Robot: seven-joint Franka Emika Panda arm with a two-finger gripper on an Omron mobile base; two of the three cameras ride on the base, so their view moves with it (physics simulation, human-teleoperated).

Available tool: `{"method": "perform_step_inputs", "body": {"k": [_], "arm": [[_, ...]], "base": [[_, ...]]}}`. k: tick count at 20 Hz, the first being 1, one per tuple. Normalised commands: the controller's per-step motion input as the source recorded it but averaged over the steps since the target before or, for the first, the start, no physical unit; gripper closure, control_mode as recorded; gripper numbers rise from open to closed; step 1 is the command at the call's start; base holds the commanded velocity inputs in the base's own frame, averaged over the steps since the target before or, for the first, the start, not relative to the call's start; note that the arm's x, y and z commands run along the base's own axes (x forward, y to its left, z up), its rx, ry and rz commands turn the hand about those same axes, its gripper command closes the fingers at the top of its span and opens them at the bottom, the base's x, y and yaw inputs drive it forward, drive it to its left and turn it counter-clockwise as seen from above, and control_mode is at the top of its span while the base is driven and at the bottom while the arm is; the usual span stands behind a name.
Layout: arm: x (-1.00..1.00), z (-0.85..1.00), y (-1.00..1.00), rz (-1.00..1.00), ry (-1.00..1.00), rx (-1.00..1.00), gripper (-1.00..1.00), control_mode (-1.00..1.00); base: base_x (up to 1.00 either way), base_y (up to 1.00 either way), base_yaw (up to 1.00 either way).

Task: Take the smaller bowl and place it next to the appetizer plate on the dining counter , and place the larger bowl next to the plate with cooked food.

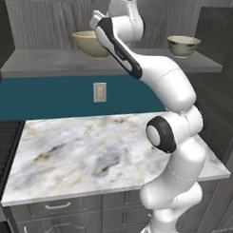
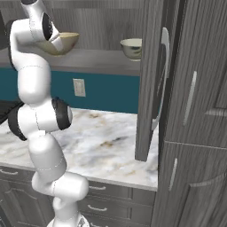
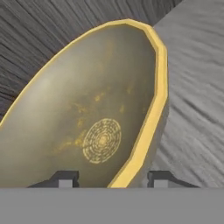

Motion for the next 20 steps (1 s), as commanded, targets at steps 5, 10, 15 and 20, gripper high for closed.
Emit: {"method": "perform_step_inputs", "body": {"k": [5,10,15,20], "arm": [[-0.98,-0.74,-0.28,0.00,-0.18,0.00,1.00,-1.00],[-0.97,-0.77,-0.19,0.00,-0.22,0.00,1.00,-1.00],[-1.00,-0.02,-0.37,0.00,-0.02,0.03,1.00,-1.00],[-1.00,0.08,-0.46,0.00,0.06,0.03,1.00,-1.00]], "base": [[0.00,0.00,0.00],[0.00,0.00,0.00],[0.00,0.00,0.00],[0.00,0.00,0.00]]}}
